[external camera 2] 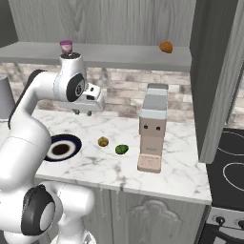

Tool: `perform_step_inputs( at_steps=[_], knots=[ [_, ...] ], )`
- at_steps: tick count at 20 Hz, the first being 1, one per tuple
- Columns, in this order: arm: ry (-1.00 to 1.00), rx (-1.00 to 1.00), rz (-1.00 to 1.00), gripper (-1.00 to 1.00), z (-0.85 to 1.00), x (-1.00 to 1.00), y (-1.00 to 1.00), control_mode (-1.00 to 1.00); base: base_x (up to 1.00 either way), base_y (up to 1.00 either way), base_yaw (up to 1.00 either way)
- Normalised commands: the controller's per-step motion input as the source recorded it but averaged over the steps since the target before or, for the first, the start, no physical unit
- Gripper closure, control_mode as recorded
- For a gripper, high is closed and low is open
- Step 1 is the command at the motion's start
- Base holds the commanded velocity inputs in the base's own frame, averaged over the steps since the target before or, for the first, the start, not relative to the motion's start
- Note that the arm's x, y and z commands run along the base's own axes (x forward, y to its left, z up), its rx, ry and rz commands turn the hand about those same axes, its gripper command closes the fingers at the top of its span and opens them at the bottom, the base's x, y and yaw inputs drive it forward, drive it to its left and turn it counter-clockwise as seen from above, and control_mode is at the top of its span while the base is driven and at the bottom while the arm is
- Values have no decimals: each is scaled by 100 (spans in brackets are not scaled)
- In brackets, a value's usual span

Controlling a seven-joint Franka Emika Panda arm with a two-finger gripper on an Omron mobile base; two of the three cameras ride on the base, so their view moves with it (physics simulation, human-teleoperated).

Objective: Pick the avocado and bread from the counter and place them on the plate. Then pick the jam from the cabinet and place it next to the plate. Lastly close the cabinet door.

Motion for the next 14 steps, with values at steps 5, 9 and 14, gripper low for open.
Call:
perform_step_inputs(
  at_steps=[5, 9, 14],
  knots=[
    [-1, 0, 0, -100, 0, 0, 0, -100, 0, 0, 0],
    [0, 0, 0, -100, 0, 0, 0, -100, 0, 0, 0],
    [-1, 0, -1, -100, -25, -5, -31, -100, 0, 0, 0]
  ],
)
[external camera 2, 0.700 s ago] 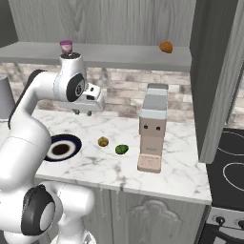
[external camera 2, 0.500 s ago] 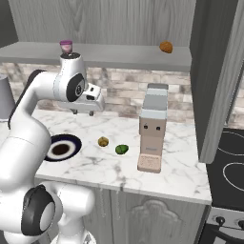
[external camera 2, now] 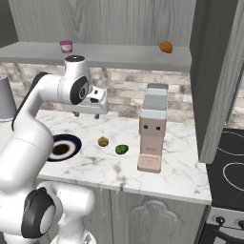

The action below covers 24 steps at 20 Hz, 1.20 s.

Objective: Pick the avocado and bread from the counter and place them on the plate. Then pick the jam from the cabinet and place it next to the plate. Lastly close the cabinet door.

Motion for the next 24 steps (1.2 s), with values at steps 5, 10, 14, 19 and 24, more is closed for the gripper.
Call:
perform_step_inputs(
  at_steps=[5, 10, 14, 19, 24],
  knots=[
    [0, 0, -4, -100, -35, 0, -28, -100, 0, 0, 0],
    [0, 0, -16, -100, -34, 0, -18, -100, 0, 0, 0],
    [3, 0, -28, -100, -36, 5, -6, -100, 0, 0, 0],
    [4, 1, -31, -100, -33, 15, -6, -100, 0, 0, 0],
    [5, 7, -26, -100, -27, 25, -15, -100, 0, 0, 0]
  ],
)
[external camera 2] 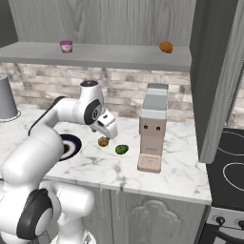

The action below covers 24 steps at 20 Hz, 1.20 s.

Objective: Pick the avocado and bread from the counter and place them on the plate. Then pick the jam from the cabinet and place it next to the plate. Lastly close the cabinet door.

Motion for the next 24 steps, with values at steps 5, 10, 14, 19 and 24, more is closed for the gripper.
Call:
perform_step_inputs(
  at_steps=[5, 10, 14, 19, 24],
  knots=[
    [3, 6, -23, -100, -29, 27, -17, -100, 0, 0, 0],
    [0, 2, -12, -100, -31, 24, -23, -100, 0, 0, 0],
    [0, 0, -6, -100, -32, 22, -20, -100, 0, 0, 0],
    [0, 0, -2, -100, -32, 19, -8, -100, 0, 0, 0],
    [0, 0, -2, -100, -30, 20, -2, -100, 0, 0, 0]
  ],
)
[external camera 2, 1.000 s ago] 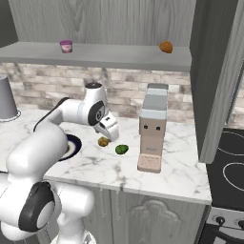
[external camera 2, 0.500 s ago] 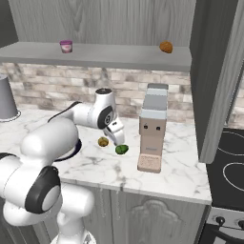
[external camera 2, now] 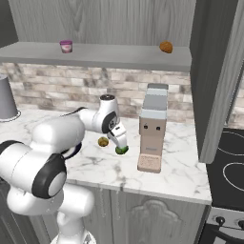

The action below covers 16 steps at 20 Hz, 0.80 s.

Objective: Pick the avocado and bread from the counter and place them on the plate. Then pick the jam from the cabinet and place it next to the plate. Lastly close the cabinet door.

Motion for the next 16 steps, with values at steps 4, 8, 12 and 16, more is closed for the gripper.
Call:
perform_step_inputs(
  at_steps=[4, 8, 12, 16],
  knots=[
    [0, 0, -1, -100, -23, 18, -1, -100, 0, 0, 0],
    [0, 0, -1, -100, -22, 16, -1, -100, 0, 0, 0],
    [0, 0, -1, -100, -23, 15, -1, -100, 0, 0, 0],
    [0, 0, -1, -100, -22, 16, -1, -100, 0, 0, 0]
  ],
)
